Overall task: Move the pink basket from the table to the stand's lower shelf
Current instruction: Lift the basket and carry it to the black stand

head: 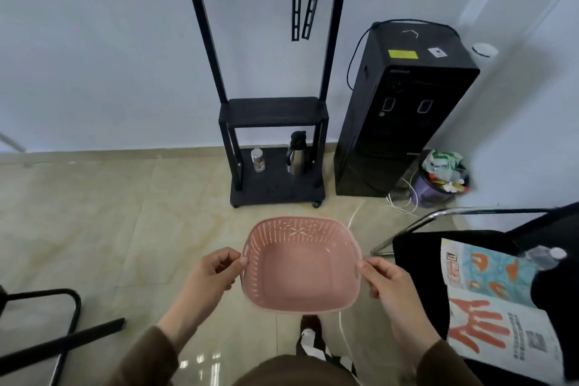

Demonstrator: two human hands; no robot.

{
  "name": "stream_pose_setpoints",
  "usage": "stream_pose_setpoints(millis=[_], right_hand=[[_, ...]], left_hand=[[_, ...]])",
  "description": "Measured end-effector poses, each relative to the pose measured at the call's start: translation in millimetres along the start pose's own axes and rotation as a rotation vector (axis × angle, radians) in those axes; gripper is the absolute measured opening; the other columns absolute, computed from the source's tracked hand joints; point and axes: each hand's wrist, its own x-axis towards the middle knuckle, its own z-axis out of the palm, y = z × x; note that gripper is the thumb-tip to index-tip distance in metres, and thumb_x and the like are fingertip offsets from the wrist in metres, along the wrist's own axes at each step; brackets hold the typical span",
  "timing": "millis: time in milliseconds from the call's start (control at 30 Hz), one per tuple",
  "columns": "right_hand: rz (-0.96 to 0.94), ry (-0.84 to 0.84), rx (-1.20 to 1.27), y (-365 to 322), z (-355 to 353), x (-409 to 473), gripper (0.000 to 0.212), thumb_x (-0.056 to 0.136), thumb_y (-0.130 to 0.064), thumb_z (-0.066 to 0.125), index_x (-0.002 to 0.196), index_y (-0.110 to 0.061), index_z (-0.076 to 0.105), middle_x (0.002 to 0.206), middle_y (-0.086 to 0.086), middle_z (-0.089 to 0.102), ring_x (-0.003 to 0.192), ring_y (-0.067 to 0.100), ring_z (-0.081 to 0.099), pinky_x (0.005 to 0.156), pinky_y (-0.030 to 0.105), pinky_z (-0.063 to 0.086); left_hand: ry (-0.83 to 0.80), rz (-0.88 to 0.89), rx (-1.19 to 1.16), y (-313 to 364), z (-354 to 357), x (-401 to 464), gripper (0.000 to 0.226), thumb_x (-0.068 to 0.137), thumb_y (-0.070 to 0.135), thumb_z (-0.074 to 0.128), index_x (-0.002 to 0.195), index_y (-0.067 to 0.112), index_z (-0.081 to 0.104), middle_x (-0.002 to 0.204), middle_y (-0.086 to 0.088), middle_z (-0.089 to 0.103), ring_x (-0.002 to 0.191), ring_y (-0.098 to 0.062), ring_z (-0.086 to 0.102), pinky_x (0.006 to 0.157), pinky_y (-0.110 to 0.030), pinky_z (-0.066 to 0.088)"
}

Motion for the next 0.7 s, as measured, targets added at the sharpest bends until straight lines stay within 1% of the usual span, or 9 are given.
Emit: stream_pose_setpoints(millis=[67, 133, 167, 233, 300, 433, 500, 600, 700], right_hand=[[0.001, -0.019, 0.012, -19, -2, 39, 0.014, 0.094, -0.020, 0.069, 0.085, -0.018, 0.080, 0.052, -0.018, 0.057, 0.056, 0.006, 0.047, 0.063, 0.029, 0.039], [0.000, -0.045, 0.000, -40, -4, 82, 0.014, 0.094, -0.020, 0.069, 0.085, -0.020, 0.081, 0.052, -0.018, 0.058, 0.050, -0.001, 0.048, 0.062, 0.028, 0.039], [-0.001, -0.045, -0.005, -51, -3, 99, 0.015, 0.094, -0.019, 0.069, 0.084, -0.021, 0.081, 0.052, -0.018, 0.059, 0.048, -0.002, 0.048, 0.060, 0.028, 0.039], [-0.009, -0.064, -0.011, -69, -1, 138, 0.017, 0.095, -0.017, 0.069, 0.083, -0.020, 0.080, 0.051, -0.018, 0.059, 0.047, -0.002, 0.046, 0.056, 0.026, 0.037], [-0.008, -0.067, -0.026, -84, 5, 162, 0.014, 0.095, -0.019, 0.069, 0.085, -0.019, 0.079, 0.049, -0.019, 0.059, 0.049, 0.001, 0.047, 0.055, 0.025, 0.037], [0.026, -0.105, -0.061, -112, 28, 217, 0.012, 0.096, -0.021, 0.067, 0.091, -0.020, 0.078, 0.051, -0.018, 0.062, 0.062, 0.013, 0.050, 0.059, 0.028, 0.043], [0.039, -0.122, -0.079, -127, 41, 239, 0.012, 0.096, -0.022, 0.067, 0.090, -0.020, 0.078, 0.053, -0.015, 0.063, 0.064, 0.014, 0.052, 0.062, 0.029, 0.045], [0.066, -0.102, -0.087, -145, 62, 276, 0.011, 0.096, -0.023, 0.068, 0.090, -0.021, 0.077, 0.057, -0.012, 0.062, 0.065, 0.015, 0.053, 0.061, 0.027, 0.046], [0.059, -0.097, -0.076, -169, 83, 311, 0.010, 0.096, -0.026, 0.068, 0.092, -0.022, 0.077, 0.052, -0.018, 0.062, 0.065, 0.014, 0.053, 0.060, 0.025, 0.044]], left_hand=[[0.027, -0.006, -0.027, 23, 6, 31, 0.023, 0.100, 0.014, 0.066, 0.081, 0.002, 0.071, 0.062, 0.005, 0.057, 0.064, -0.015, 0.048, 0.061, -0.023, 0.043], [0.052, -0.003, -0.039, 43, 10, 64, 0.024, 0.100, 0.015, 0.066, 0.079, 0.006, 0.072, 0.061, 0.007, 0.058, 0.063, -0.013, 0.049, 0.063, -0.026, 0.043], [0.061, -0.003, -0.052, 52, 12, 76, 0.024, 0.100, 0.016, 0.066, 0.079, 0.006, 0.072, 0.062, 0.007, 0.058, 0.062, -0.012, 0.049, 0.063, -0.026, 0.043], [0.086, -0.002, -0.081, 64, 11, 105, 0.024, 0.099, 0.017, 0.067, 0.079, 0.007, 0.072, 0.063, 0.005, 0.059, 0.061, -0.011, 0.049, 0.062, -0.025, 0.043], [0.094, -0.013, -0.079, 71, 10, 125, 0.023, 0.099, 0.019, 0.067, 0.078, 0.011, 0.073, 0.064, 0.005, 0.060, 0.060, -0.010, 0.050, 0.063, -0.025, 0.044], [0.113, -0.043, -0.068, 81, -2, 183, 0.024, 0.099, 0.021, 0.066, 0.077, 0.018, 0.074, 0.063, 0.007, 0.061, 0.062, -0.010, 0.051, 0.066, -0.029, 0.045], [0.117, -0.039, -0.044, 87, -10, 211, 0.025, 0.099, 0.023, 0.066, 0.076, 0.022, 0.074, 0.063, 0.008, 0.061, 0.062, -0.009, 0.051, 0.067, -0.029, 0.045], [0.101, -0.046, -0.027, 97, -27, 255, 0.027, 0.099, 0.024, 0.066, 0.073, 0.026, 0.075, 0.062, 0.009, 0.060, 0.062, -0.009, 0.050, 0.065, -0.029, 0.044], [0.094, -0.043, -0.033, 115, -47, 300, 0.028, 0.099, 0.021, 0.067, 0.073, 0.025, 0.074, 0.060, 0.008, 0.058, 0.062, -0.010, 0.048, 0.064, -0.029, 0.043]])
